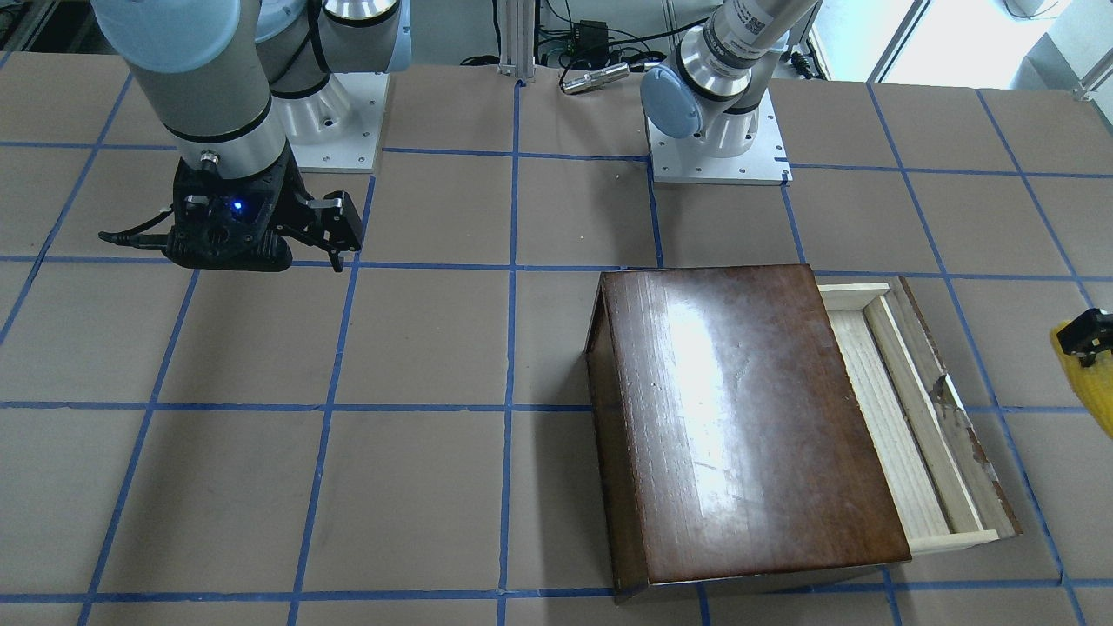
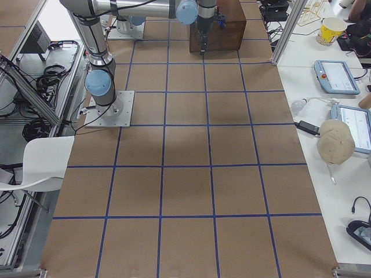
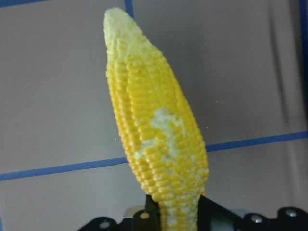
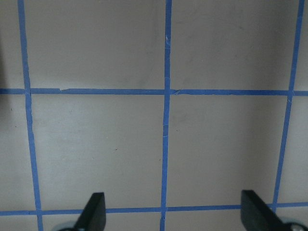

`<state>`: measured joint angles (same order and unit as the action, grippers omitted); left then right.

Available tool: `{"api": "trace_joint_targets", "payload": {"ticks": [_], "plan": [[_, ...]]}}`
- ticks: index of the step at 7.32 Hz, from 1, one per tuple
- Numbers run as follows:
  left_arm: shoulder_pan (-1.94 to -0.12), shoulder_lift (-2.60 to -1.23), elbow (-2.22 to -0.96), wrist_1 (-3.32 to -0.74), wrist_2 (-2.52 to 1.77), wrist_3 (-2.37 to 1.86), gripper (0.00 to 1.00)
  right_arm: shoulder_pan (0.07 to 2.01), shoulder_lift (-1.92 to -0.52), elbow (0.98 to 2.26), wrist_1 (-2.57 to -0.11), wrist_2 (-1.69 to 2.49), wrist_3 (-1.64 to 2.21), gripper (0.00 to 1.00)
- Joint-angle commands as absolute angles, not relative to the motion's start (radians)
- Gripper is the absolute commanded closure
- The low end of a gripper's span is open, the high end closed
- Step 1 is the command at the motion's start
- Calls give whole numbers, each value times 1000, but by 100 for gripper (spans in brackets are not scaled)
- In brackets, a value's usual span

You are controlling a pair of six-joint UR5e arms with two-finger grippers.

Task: Open drawer and put corn inside
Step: 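Lift the corn and carry it over the open drawer with the left gripper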

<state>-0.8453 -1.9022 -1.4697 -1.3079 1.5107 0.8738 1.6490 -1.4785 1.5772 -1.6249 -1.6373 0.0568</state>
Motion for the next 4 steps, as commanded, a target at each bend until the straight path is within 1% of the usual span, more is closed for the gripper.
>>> {"api": "trace_joint_targets", "payload": {"ticks": [1, 2, 4], "plan": [[-920, -1830, -1387, -1472, 1520, 862, 100, 1649, -1477, 1578, -1624, -1637, 57, 0], [-990, -1809, -1376, -1488, 1540, 830, 100, 1649, -1479, 1578, -1624, -1637, 57, 0], [-1102, -1793, -1393, -1490, 1519, 783, 100, 1649, -1477, 1578, -1625, -1635, 57, 0]]}}
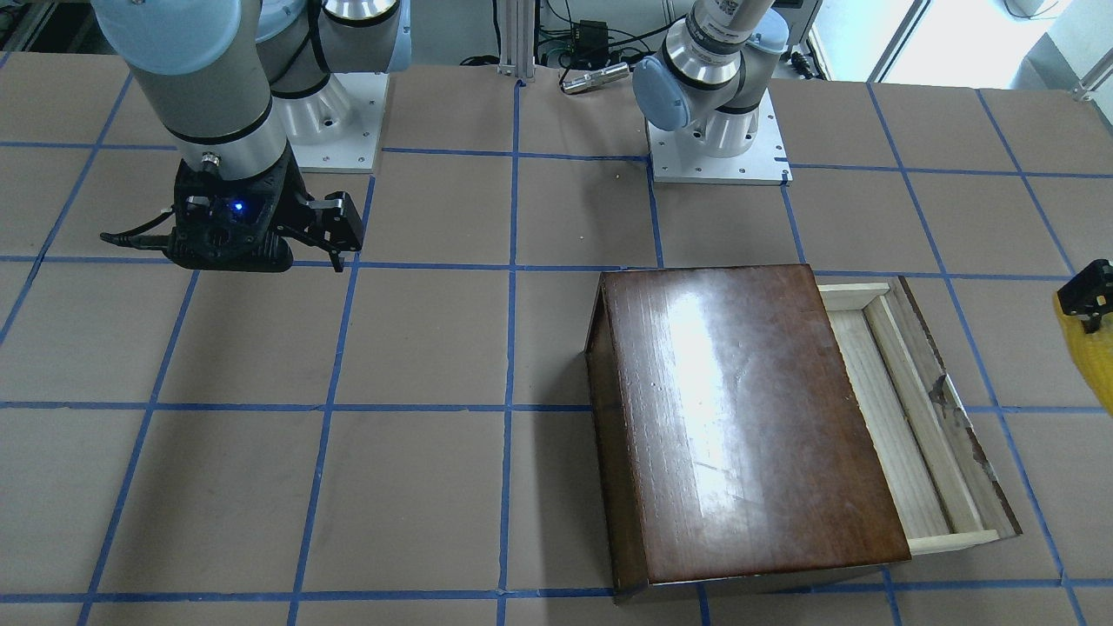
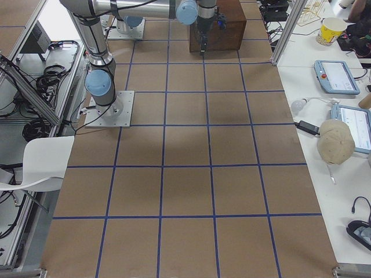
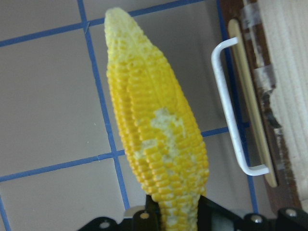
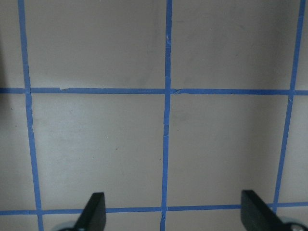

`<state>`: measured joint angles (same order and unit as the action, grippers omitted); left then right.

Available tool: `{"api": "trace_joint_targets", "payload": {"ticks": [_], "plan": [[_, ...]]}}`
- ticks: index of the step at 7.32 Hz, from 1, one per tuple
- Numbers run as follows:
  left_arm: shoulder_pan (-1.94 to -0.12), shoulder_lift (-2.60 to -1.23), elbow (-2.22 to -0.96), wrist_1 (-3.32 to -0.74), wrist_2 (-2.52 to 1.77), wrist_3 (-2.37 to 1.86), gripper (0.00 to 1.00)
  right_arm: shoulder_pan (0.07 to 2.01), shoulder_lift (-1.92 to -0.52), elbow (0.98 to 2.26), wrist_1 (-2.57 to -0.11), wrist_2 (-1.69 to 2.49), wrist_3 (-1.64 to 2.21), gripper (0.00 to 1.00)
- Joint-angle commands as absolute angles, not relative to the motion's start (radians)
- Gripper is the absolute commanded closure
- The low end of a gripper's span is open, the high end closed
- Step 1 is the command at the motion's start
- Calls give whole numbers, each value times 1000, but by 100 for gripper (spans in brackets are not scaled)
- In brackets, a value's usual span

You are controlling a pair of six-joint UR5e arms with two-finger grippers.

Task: Open drawer and put corn inside
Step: 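Lift the corn and carry it over the open drawer with the left gripper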

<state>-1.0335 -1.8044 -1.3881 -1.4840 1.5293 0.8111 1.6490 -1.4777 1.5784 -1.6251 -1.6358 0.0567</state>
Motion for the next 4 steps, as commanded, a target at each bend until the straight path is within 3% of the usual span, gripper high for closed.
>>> {"api": "trace_joint_targets", "payload": {"ticks": [1, 4], "plan": [[-1147, -1798, -1397, -1489, 1519, 716, 100, 1649, -1477, 1578, -1624, -1637, 57, 0], [-1181, -1824, -1442, -1476, 1519, 660, 100, 1649, -1477, 1578, -1624, -1635, 57, 0]]}}
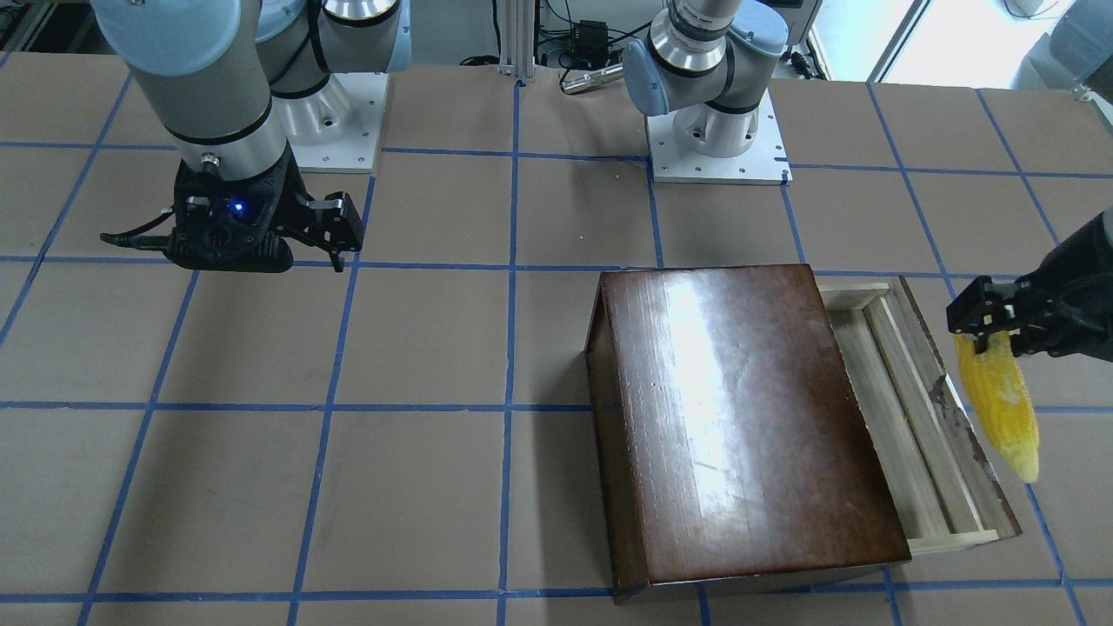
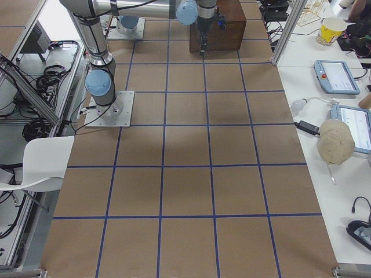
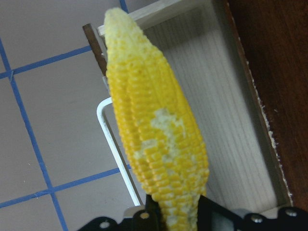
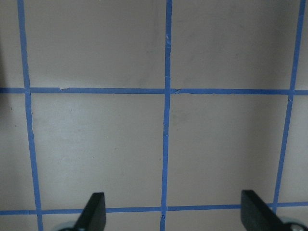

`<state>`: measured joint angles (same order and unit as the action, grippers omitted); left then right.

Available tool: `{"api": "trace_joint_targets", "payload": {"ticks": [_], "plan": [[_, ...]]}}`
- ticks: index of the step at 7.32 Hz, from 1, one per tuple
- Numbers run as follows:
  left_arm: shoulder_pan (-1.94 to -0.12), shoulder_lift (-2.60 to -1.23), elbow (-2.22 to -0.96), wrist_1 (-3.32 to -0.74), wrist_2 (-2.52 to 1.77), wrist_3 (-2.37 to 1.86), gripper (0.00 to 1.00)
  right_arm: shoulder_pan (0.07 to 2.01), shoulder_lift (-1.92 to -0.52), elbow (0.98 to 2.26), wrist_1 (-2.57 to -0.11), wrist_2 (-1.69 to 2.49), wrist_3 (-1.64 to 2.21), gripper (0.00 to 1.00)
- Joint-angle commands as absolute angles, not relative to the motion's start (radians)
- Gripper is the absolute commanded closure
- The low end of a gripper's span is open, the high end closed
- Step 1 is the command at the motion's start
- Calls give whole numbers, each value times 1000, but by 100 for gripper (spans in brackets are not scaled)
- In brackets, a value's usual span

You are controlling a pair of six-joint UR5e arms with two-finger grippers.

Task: Open drawer and put corn inside
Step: 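Lift the corn and carry it over the open drawer with the left gripper, then lower the corn into the drawer and open the left gripper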

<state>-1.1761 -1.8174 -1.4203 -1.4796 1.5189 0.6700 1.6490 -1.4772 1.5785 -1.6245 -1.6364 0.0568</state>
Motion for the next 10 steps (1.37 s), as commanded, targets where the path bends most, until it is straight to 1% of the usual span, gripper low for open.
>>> {"api": "trace_joint_targets", "payload": {"ticks": [1, 3, 4, 5, 6, 8, 10], "plan": [[-1181, -1825, -1463, -1454, 1520, 650, 100, 1649, -1479, 1578, -1626, -1637, 57, 0], [-1183, -1833, -1526, -1383, 1520, 650, 100, 1649, -1479, 1578, -1626, -1637, 57, 0], [-1183, -1838, -1558, -1320, 1520, 650, 80, 1649, -1479, 1577, -1625, -1637, 57, 0], [-1178, -1838, -1577, -1306, 1520, 652, 53, 1649, -1477, 1578, -1626, -1638, 57, 0], [-1175, -1838, -1578, -1307, 1519, 652, 1, 1649, -1477, 1578, -1625, -1638, 57, 0], [-1175, -1832, -1574, -1308, 1523, 650, 0, 1649, -1477, 1578, -1625, -1638, 57, 0], [-1180, -1798, -1557, -1321, 1523, 650, 0, 1649, -1477, 1578, -1626, -1638, 57, 0]]}}
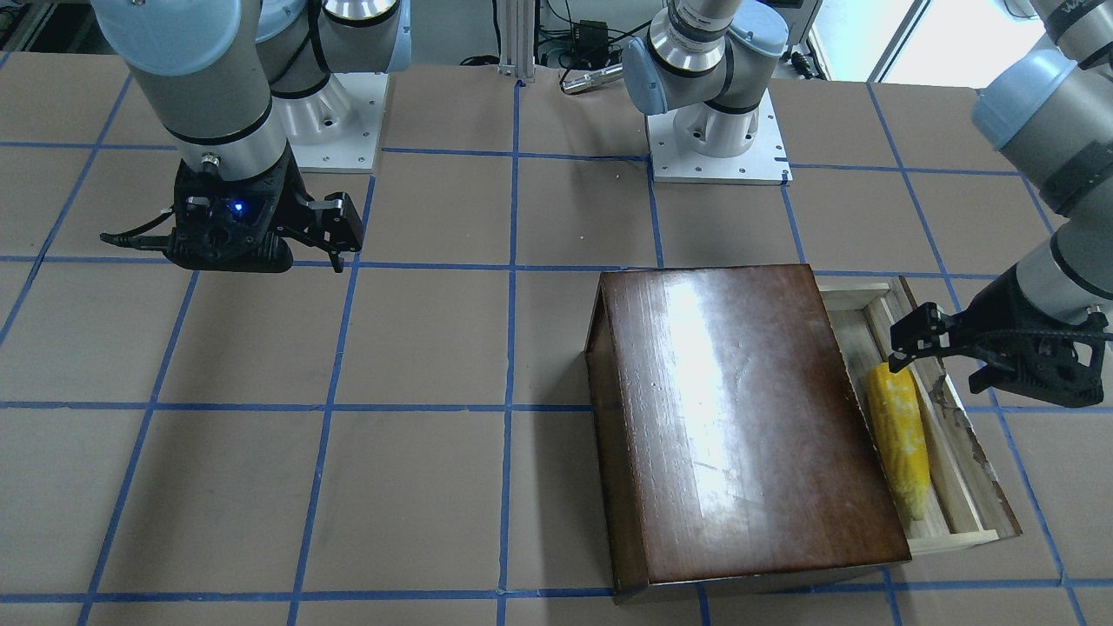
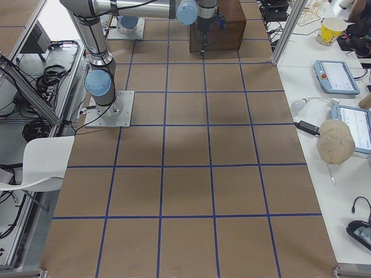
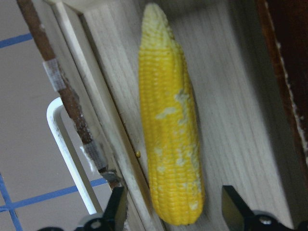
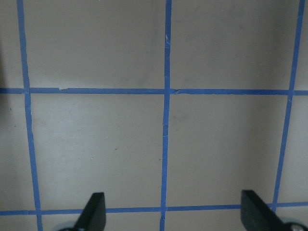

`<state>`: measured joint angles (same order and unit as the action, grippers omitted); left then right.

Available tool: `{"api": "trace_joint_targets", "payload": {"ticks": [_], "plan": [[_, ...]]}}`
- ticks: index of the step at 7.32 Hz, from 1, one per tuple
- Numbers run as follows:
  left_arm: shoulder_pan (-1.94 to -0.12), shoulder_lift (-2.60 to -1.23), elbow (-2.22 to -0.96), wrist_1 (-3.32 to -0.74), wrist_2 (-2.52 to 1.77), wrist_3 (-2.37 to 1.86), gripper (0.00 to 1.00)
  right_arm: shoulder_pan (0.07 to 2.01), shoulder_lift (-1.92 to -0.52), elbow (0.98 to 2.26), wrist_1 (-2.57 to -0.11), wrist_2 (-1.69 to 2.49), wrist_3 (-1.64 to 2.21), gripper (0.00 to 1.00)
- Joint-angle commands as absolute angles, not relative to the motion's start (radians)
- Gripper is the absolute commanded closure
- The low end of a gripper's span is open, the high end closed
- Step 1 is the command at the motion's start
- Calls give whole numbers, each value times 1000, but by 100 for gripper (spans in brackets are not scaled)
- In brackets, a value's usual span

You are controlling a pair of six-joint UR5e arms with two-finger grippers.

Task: Open drawer and put corn inside
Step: 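Lower the corn into the drawer and open the left gripper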

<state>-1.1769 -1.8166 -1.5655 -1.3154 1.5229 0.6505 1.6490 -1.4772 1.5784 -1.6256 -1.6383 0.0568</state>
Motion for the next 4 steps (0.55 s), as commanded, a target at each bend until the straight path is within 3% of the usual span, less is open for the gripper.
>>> {"api": "trace_joint_targets", "payload": {"ticks": [1, 4], "plan": [[-1181, -1784, -1542, -1342, 1526, 649, 0, 1649, -1479, 1578, -1625, -1638, 57, 0], [-1224, -1711, -1448, -1515, 1531, 618, 0, 1649, -1477, 1578, -1624, -1638, 57, 0]]}}
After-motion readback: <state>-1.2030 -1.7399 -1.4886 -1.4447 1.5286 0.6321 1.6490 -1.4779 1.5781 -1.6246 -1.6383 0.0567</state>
